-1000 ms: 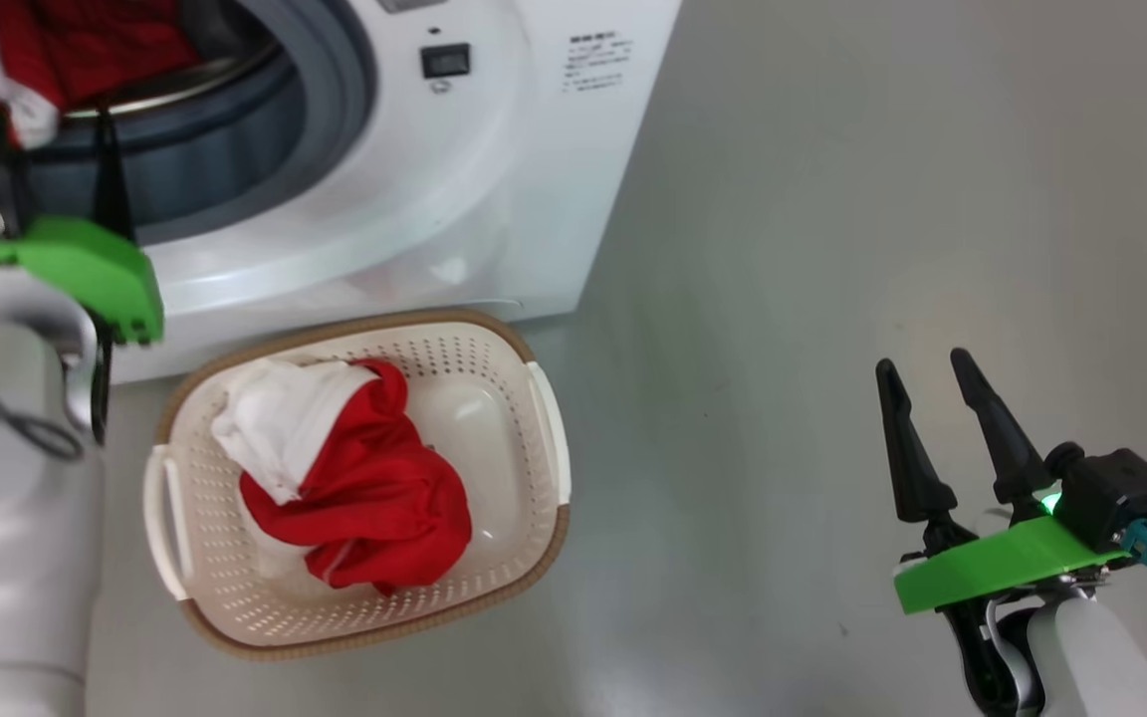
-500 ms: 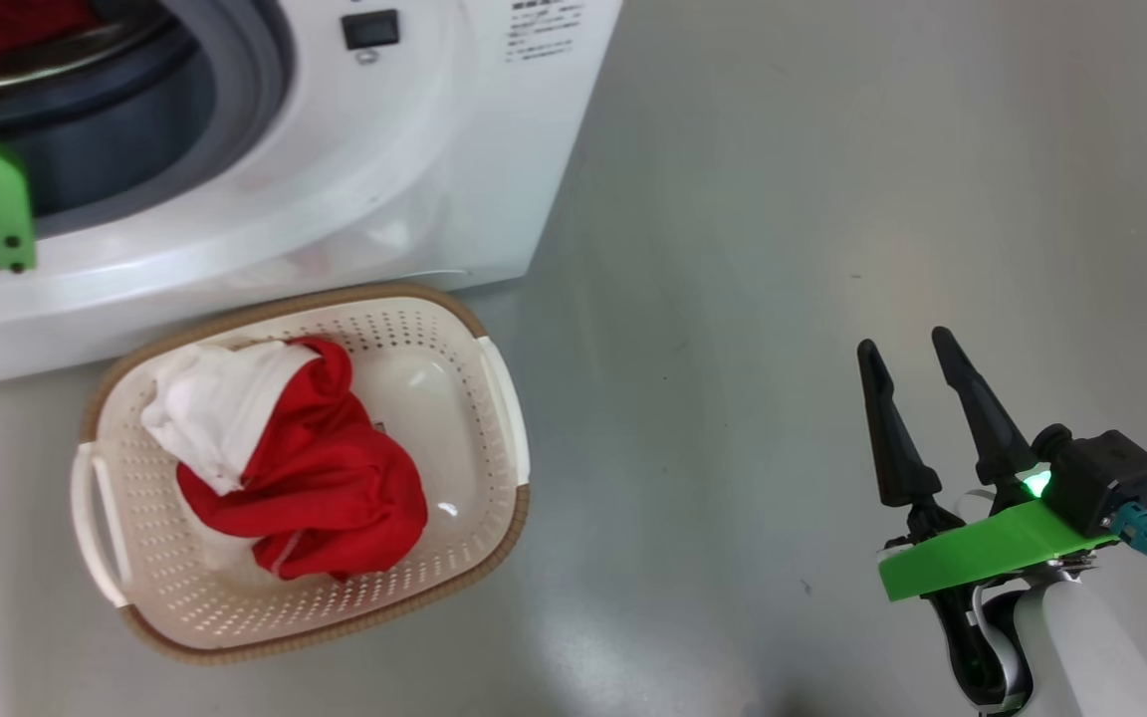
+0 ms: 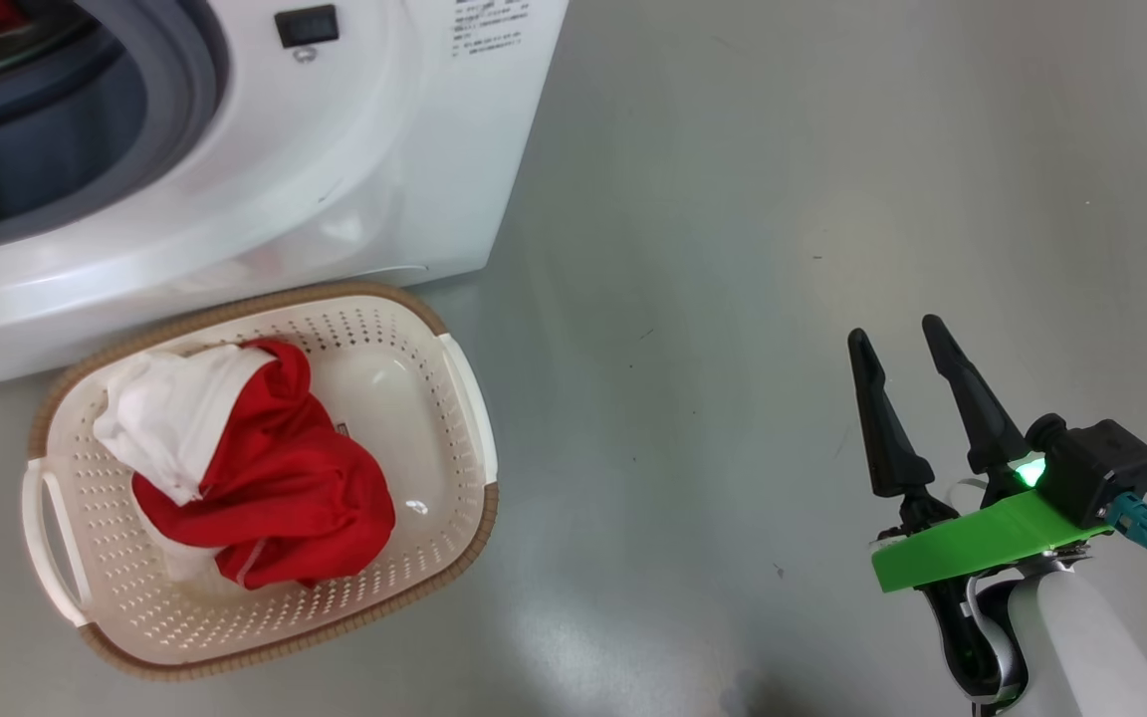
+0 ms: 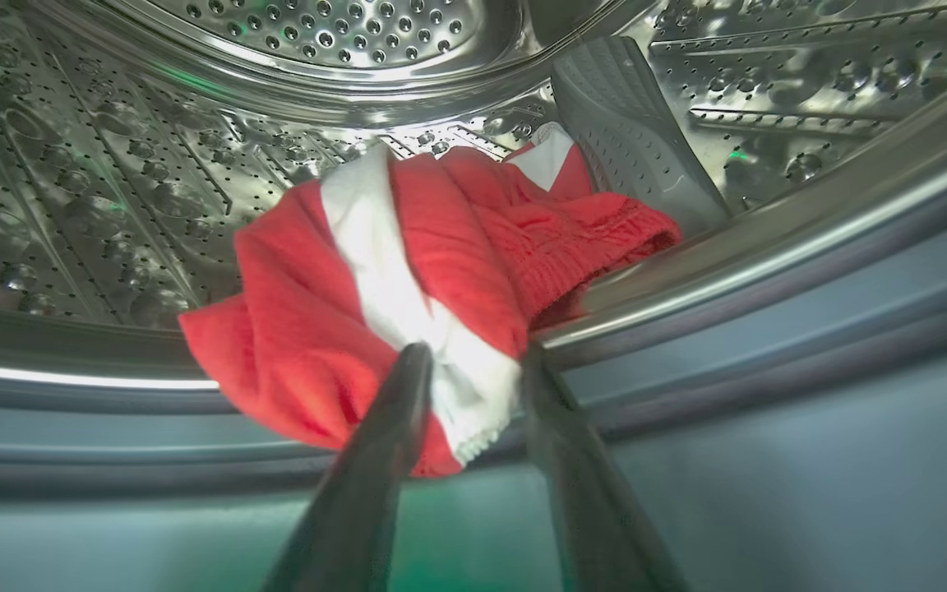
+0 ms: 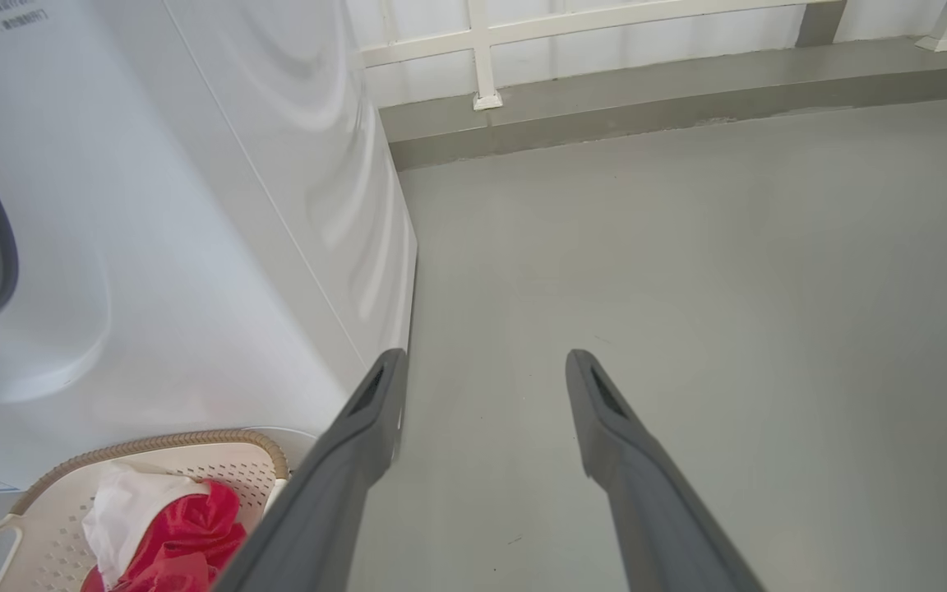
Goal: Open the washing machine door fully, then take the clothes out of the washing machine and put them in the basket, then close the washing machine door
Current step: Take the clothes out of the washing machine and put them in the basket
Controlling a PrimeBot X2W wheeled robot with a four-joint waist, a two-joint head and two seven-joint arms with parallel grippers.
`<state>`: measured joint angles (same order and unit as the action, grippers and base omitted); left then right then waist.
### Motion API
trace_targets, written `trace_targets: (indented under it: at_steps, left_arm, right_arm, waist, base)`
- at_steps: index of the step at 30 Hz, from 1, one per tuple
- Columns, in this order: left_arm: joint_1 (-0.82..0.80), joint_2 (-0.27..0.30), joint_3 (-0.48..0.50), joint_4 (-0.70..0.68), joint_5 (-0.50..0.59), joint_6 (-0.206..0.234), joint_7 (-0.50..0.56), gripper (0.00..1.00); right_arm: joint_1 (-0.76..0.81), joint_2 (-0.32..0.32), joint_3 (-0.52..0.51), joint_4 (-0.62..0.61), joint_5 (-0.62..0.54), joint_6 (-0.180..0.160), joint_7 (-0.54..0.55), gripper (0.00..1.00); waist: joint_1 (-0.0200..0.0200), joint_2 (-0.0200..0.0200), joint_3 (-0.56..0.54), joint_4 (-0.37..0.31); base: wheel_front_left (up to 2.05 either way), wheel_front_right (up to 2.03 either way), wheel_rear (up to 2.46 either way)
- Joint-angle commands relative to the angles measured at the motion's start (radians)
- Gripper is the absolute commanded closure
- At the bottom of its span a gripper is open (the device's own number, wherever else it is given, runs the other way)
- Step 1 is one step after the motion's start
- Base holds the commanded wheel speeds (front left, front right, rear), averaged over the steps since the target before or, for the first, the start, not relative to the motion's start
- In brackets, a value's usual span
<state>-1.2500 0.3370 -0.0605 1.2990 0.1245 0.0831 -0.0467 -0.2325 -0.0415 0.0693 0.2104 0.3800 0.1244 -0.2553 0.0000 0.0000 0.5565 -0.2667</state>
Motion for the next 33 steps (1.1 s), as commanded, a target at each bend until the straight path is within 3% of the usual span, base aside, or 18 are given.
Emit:
trace_targets:
  at_steps: [1, 2, 3, 9, 13, 17, 24, 33]
  left_arm:
    - [-0.010, 0.059, 0.001, -0.016, 0.006, 0.013, -0.005, 0.82]
    - [-0.010, 0.059, 0.000, -0.015, 0.004, 0.016, -0.007, 0.95]
    - [-0.009, 0.059, 0.000, -0.015, 0.001, 0.018, -0.009, 1.00]
    - [-0.001, 0.046, 0.011, -0.015, -0.032, 0.013, -0.091, 1.00]
    - [0.023, 0.023, 0.067, -0.037, -0.107, -0.013, -0.187, 1.00]
    - [0.077, 0.004, 0.106, -0.091, -0.161, -0.032, -0.213, 1.00]
    - [0.293, -0.053, 0.190, -0.408, -0.256, -0.093, -0.215, 1.00]
    - [0.527, -0.152, 0.260, -0.733, -0.269, -0.135, -0.215, 1.00]
  right_arm:
    - [0.008, -0.009, 0.018, -0.023, 0.010, 0.006, -0.006, 0.00]
    - [0.008, -0.009, 0.017, -0.023, 0.011, 0.006, -0.006, 0.00]
    - [0.008, -0.009, 0.016, -0.022, 0.011, 0.006, -0.006, 0.00]
    - [0.007, -0.009, 0.007, -0.017, 0.007, 0.006, -0.006, 0.00]
    - [0.014, -0.009, 0.000, -0.012, 0.001, 0.006, -0.006, 0.00]
    - [0.027, -0.009, -0.007, -0.007, -0.004, 0.006, -0.006, 0.00]
    - [0.051, -0.009, -0.018, -0.002, -0.025, 0.006, -0.006, 0.00]
    - [0.080, -0.009, -0.036, 0.002, -0.050, 0.006, -0.006, 0.00]
  waist:
    - [0.0000, 0.0000, -0.002, 0.001]
    - [0.0000, 0.0000, -0.004, 0.001]
    - [0.0000, 0.0000, -0.005, 0.002]
    - [0.0000, 0.0000, -0.025, 0.019]
    - [0.0000, 0.0000, -0.056, 0.032]
    - [0.0000, 0.0000, -0.090, 0.043]
    - [0.0000, 0.0000, -0.141, 0.080]
    - [0.0000, 0.0000, -0.178, 0.128]
  base:
    - [0.00, 0.00, 0.00]
    - [0.00, 0.00, 0.00]
    - [0.00, 0.00, 0.00]
    - [0.00, 0.00, 0.00]
    - [0.00, 0.00, 0.00]
    - [0.00, 0.00, 0.00]
    - [0.00, 0.00, 0.00]
    - [0.00, 0.00, 0.00]
